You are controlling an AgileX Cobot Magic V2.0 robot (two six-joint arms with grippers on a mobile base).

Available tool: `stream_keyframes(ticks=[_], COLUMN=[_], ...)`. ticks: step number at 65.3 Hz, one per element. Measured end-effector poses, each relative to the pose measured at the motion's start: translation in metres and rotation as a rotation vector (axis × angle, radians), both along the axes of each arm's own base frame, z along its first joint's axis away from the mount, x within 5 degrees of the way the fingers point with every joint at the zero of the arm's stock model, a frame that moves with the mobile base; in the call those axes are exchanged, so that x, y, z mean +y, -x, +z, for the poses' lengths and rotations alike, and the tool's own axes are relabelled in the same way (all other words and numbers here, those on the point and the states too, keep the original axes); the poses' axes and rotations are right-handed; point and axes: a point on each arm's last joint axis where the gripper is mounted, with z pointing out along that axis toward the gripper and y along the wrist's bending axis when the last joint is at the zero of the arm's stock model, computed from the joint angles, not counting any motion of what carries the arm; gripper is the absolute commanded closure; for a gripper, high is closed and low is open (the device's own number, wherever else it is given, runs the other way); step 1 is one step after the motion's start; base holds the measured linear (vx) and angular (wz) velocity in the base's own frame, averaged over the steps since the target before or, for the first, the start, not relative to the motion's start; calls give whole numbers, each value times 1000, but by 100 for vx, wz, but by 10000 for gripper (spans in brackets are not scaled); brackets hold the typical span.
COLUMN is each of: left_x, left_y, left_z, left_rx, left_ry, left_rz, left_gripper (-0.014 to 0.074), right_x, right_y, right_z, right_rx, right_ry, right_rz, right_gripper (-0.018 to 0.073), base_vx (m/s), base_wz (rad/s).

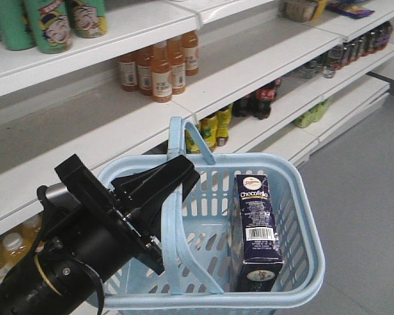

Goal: Left arm holds basket, right arm returns cookies

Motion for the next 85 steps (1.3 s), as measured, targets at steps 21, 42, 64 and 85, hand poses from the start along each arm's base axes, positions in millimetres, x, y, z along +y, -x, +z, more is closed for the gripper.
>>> stream_keyframes(ticks=[21,42,64,85], left_x=[0,0,0,0], left_y=[0,0,0,0], left_z=[0,0,0,0], left_rx=[0,-1,0,0], left_ry=[0,-1,0,0], left_rz=[0,0,0,0], left_gripper=[599,599,599,599], right_x=[0,0,0,0], right_y=[0,0,0,0], right_z=[0,0,0,0], right_rx=[0,0,0,0], right_ry=[0,0,0,0], right_rz=[0,0,0,0], right_gripper=[565,565,565,565], base_vx=[4,4,4,3], base_wz=[-58,-60,-58,-41])
